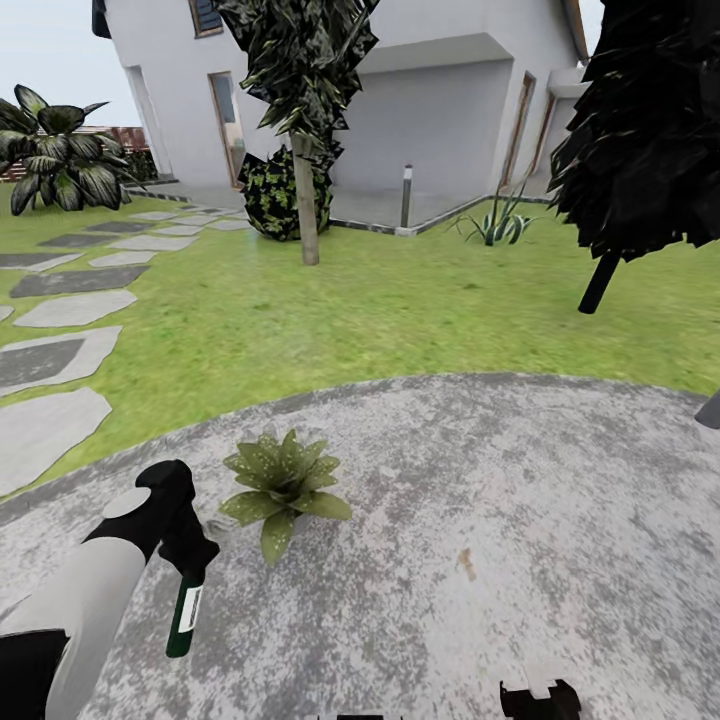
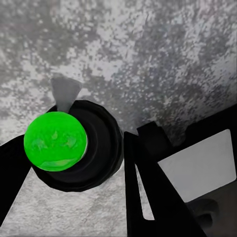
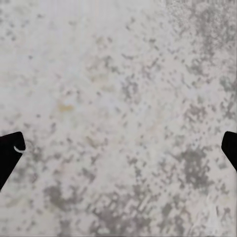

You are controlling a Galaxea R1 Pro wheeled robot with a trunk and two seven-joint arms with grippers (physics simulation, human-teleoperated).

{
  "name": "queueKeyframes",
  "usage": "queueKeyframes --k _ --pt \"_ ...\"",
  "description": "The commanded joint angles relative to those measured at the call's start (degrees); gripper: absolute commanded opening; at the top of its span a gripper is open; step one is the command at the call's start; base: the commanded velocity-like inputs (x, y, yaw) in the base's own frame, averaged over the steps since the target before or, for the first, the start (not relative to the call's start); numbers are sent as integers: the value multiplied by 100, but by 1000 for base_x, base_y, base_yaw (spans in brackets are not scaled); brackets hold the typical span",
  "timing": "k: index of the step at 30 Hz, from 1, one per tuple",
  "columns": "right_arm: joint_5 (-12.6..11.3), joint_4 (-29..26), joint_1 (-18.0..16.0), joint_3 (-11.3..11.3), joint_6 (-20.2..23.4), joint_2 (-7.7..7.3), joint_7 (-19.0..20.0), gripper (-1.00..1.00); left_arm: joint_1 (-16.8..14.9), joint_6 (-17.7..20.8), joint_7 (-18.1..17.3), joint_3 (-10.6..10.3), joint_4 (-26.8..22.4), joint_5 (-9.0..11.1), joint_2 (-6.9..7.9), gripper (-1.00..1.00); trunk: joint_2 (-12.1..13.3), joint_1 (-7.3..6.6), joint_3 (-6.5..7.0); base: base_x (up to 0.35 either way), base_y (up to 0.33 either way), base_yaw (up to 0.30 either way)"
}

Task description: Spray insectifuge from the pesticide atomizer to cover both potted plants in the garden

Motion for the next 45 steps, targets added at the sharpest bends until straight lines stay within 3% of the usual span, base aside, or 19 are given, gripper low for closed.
queueKeyframes --k 1,3,7,11,18,25,28,33,38,45 --pt "68 19 -4 -42 -19 -13 -9 100 126 58 252 20 -23 -63 7 -100 -2 0 -5 19 0 0" --pt "78 40 -4 -31 -23 -40 -4 100 233 57 555 28 6 -36 2 -100 -2 0 -5 6 0 0" --pt "86 44 -4 -30 -19 -50 0 100 249 57 607 31 23 33 -229 -100 -2 0 -5 0 0 0" --pt "81 40 -4 -30 -16 -45 8 100 249 59 611 46 -36 48 -308 -100 -2 0 -5 13 0 0" --pt "74 36 -4 -30 -16 -25 -3 100 250 57 612 372 -62 50 -316 -100 -2 0 -3 257 0 -10" --pt "71 34 -4 -30 -16 -24 -10 100 250 57 621 372 -89 50 -300 -100 -2 0 11 49 0 -75" --pt "70 30 -4 -30 -16 -24 -11 100 237 57 621 365 -441 50 -303 -100 -2 0 11 34 0 -1" --pt "75 32 -4 -30 -16 -24 -12 100 256 57 599 367 -465 50 -309 -100 -2 0 11 28 0 0" --pt "71 28 -4 -30 -16 -24 -12 100 595 57 599 362 -503 50 -315 -100 -2 0 11 1 0 0" --pt "75 31 -4 -30 -19 -33 -12 100 661 57 611 384 -526 50 -323 -100 -2 0 11 -206 0 0"
